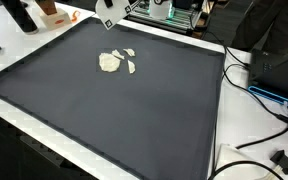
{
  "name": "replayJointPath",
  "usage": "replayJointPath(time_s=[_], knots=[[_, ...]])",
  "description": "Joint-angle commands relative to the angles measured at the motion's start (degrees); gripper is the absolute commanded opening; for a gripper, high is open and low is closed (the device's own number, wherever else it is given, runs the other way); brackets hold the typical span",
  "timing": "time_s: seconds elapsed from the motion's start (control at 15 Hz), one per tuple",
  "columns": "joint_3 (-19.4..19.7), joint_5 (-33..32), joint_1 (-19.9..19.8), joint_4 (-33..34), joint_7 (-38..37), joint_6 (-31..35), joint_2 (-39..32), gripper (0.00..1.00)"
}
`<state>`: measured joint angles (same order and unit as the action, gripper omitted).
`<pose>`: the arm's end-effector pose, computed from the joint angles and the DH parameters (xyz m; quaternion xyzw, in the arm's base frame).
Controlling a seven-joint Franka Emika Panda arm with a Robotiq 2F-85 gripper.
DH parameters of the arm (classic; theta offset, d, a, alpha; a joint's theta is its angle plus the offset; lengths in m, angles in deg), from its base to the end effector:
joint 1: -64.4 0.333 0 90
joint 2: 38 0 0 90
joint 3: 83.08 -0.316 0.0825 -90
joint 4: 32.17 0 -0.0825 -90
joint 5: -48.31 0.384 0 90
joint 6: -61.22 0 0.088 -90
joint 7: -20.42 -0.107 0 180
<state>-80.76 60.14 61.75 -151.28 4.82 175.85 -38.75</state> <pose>0.5383 -0.0343 0.4148 -0.9693 0.2238 0.0536 0.0868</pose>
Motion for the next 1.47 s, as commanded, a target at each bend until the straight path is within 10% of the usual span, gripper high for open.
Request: replayJointPath(time_s=[0.0, 0.93, 1.4], knots=[[-1.0, -7.9, 1.3, -2.0, -5.0, 1.3, 2.1, 0.01], [-2.3, -15.3, 2.2, -0.1, -5.9, 0.0, 0.6, 0.04], [-2.2, -26.0, 3.0, 1.2, -20.4, -0.6, -4.2, 0.01]])
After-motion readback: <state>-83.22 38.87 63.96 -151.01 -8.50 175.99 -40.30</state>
